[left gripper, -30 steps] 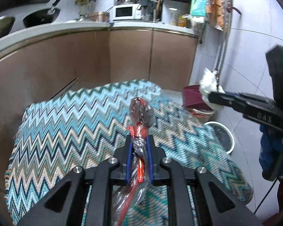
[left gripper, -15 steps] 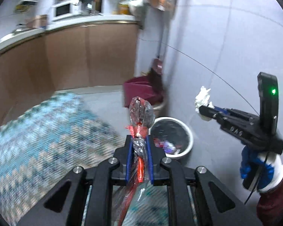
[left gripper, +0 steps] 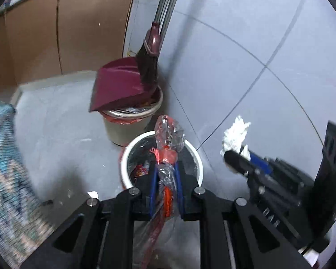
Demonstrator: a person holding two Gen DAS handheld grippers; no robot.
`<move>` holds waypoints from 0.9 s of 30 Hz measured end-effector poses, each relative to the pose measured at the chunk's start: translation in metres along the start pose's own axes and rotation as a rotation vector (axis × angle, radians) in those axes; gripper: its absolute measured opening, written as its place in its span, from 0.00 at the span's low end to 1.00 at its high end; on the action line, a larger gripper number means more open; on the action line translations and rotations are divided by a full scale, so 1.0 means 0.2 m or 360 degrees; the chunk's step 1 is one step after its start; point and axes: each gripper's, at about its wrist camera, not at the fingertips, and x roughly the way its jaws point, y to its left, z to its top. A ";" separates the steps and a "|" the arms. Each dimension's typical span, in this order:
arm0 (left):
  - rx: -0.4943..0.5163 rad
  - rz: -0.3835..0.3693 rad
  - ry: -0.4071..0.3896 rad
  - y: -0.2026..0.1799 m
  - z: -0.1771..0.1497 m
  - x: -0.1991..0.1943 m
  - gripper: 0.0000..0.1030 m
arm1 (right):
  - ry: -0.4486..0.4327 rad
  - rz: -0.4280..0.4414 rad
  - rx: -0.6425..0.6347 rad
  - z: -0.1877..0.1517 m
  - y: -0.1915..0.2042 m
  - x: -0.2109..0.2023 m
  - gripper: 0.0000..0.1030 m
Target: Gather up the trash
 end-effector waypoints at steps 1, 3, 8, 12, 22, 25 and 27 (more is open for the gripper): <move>-0.0039 -0.0034 0.0025 0.01 0.03 0.07 0.15 | 0.0010 -0.0008 0.0010 -0.01 -0.01 0.03 0.16; -0.0096 -0.0053 0.0046 0.02 0.06 0.17 0.17 | 0.0034 -0.0026 0.0031 -0.01 -0.06 0.11 0.16; -0.0194 -0.0127 0.0110 0.05 0.12 0.38 0.31 | 0.0103 -0.0075 0.0031 -0.05 -0.13 0.23 0.30; -0.0222 -0.0154 0.0128 0.06 0.12 0.45 0.34 | 0.0113 -0.0098 0.0028 -0.08 -0.16 0.23 0.39; -0.0156 0.0052 0.0022 0.06 0.06 0.22 0.34 | 0.0049 -0.0118 0.0093 -0.08 -0.16 0.09 0.63; -0.0143 0.0124 -0.0058 0.07 0.03 0.09 0.34 | 0.0007 -0.0113 0.0101 -0.05 -0.13 0.03 0.68; -0.0137 0.0147 -0.0093 0.08 0.01 0.01 0.34 | -0.0023 -0.0112 0.0100 -0.04 -0.11 -0.03 0.71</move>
